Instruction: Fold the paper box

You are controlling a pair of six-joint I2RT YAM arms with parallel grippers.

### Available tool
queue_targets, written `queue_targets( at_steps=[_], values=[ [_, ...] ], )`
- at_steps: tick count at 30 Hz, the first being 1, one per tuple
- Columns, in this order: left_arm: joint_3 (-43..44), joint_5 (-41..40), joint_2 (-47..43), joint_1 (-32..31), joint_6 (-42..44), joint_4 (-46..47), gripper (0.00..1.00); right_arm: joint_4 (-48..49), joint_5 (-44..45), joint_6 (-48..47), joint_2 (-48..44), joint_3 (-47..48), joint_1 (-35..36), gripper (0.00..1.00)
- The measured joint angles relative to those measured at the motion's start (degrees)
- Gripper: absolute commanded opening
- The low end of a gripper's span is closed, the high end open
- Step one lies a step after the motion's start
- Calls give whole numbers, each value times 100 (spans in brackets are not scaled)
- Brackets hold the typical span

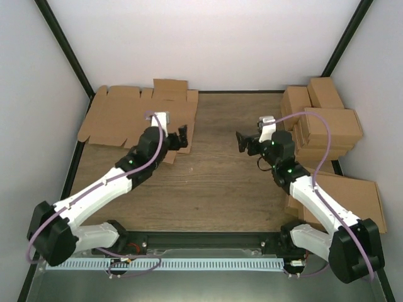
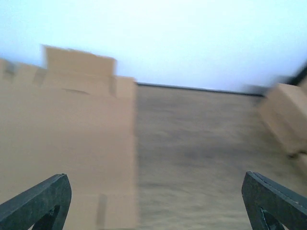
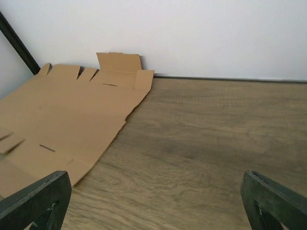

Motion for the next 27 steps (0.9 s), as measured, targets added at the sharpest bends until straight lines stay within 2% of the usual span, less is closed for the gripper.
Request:
queue_targets(
  at_steps=[5,11,17,21,27],
  values=[
    [-1388,-1231,-627,396,1095,1036,100,1705,-63,-715,122,-1176,-13,100],
    [-2581,-1672,-612,1375,1827,1947,100,2968,-319,-1032,892,-1622,-549,100],
    [-3058,-1674,-389,2468,2035,2868,100,3768,-420,-1172,1115,-2028,-1152,100],
    [-3289,-1438,-254,2833,2140,3558,100,4068,-422,-1189,1346,-2129,-1401,100],
    [-3534,-901,404,3193,2337,4529,100,4677,-463,-1246,1836,-2251,-1648,100]
  ],
)
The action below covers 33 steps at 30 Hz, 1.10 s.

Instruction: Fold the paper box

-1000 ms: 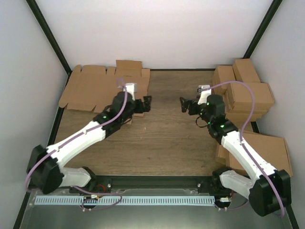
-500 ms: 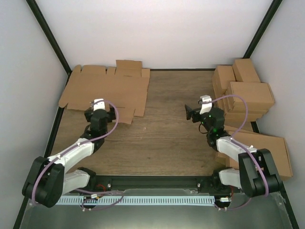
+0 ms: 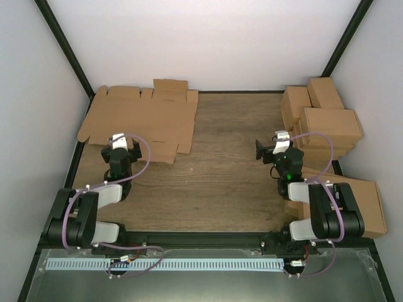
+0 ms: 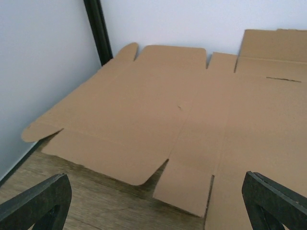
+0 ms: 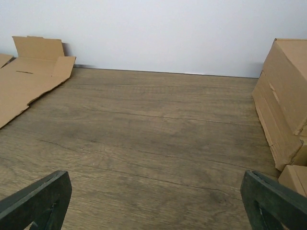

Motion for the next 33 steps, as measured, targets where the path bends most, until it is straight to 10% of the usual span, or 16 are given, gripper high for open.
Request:
queue_targets(
  at_steps=[33],
  values=[
    [-173,1705,1255,656,424,1930,100,1720,-216,94,874,-289,-330,100]
  ],
)
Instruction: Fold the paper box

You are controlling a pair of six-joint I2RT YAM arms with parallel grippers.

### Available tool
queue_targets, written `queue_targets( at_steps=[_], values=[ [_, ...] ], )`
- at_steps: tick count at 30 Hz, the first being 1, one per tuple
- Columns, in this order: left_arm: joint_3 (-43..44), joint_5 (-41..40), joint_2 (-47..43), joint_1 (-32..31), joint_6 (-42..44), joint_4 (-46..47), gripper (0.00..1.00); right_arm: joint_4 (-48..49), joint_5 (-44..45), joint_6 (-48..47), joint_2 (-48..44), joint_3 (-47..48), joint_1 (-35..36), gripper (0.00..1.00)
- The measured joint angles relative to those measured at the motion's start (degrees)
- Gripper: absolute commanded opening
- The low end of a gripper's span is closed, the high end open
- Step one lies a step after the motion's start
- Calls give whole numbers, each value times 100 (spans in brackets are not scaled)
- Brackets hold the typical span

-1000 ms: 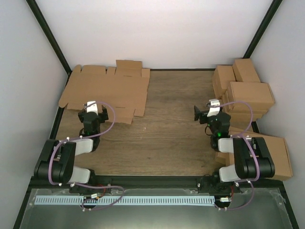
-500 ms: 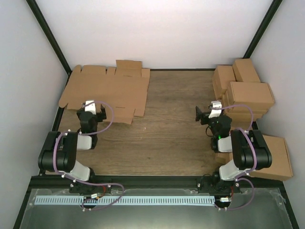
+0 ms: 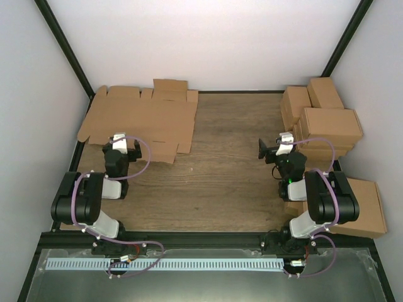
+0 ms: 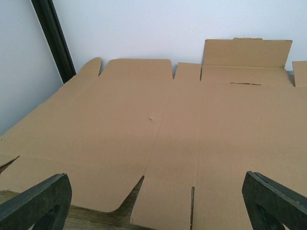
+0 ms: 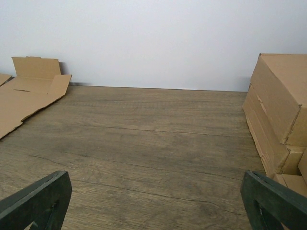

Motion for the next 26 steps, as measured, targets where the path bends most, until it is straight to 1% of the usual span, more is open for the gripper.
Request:
queue_targets(
  at_steps=[26],
  values=[
    [0,83,0,20,-2,37,100,0,0,0,0,-2,-2,100]
  ],
)
